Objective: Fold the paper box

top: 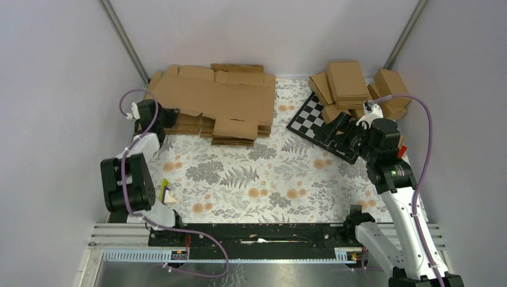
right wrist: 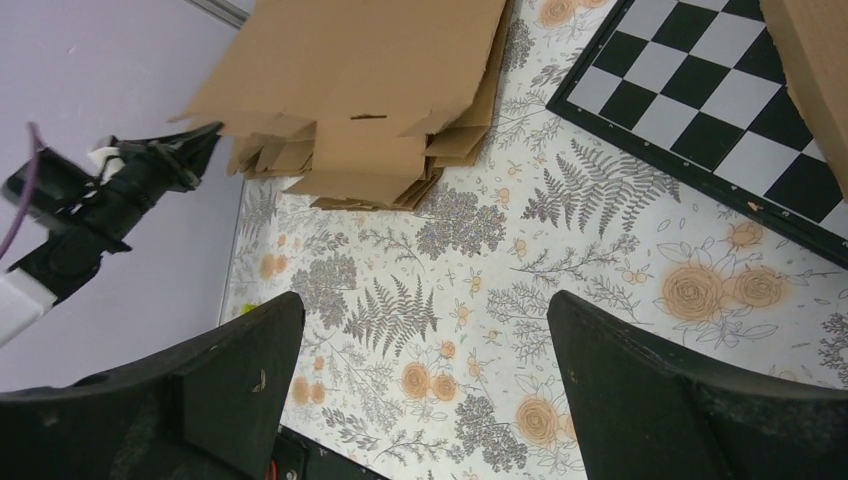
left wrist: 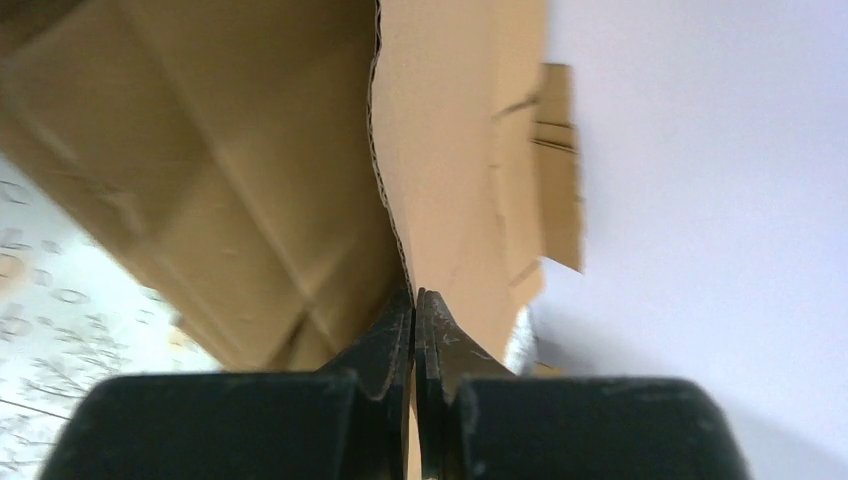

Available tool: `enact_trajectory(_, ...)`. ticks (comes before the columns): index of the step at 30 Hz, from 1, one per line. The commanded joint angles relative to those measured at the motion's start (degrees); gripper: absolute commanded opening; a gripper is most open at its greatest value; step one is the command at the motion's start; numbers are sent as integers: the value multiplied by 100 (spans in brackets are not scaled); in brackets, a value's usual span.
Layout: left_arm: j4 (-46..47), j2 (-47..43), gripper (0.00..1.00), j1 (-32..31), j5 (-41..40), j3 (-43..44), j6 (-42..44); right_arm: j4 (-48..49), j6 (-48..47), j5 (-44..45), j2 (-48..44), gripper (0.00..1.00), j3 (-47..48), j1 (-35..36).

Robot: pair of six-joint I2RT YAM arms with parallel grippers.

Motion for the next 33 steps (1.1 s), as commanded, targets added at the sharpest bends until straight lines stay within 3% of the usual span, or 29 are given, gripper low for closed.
enact_trajectory(1, -100, -1097, 0, -215, 463, 164, 41, 214, 357, -182, 177, 99, 177, 42)
enact_trajectory(8, -1106, -2763, 0, -293, 939, -673, 249, 324, 929, -335, 1017, 99, -95, 41)
enact_trajectory(13, -2063, -3757, 0, -373, 1418, -1331, 580, 1473, 1449, -677, 1651, 92, -1055, 116)
enact_trajectory(20, -3216, -4818, 0, -394, 1406, -1382, 1081, 1939, 1184, 241, 2608, 92, -1327, 748)
enact_trajectory(26, -3766, -5266, 0, -417, 1228, -1326, 1365, 2368, 1293, 774, 2925, 91, -1693, 1233)
enact_trajectory(33, -4038, -5256, 0, -419, 1089, -1050, 1748, 3716, 1787, -226, 4225, 92, -1585, 1298)
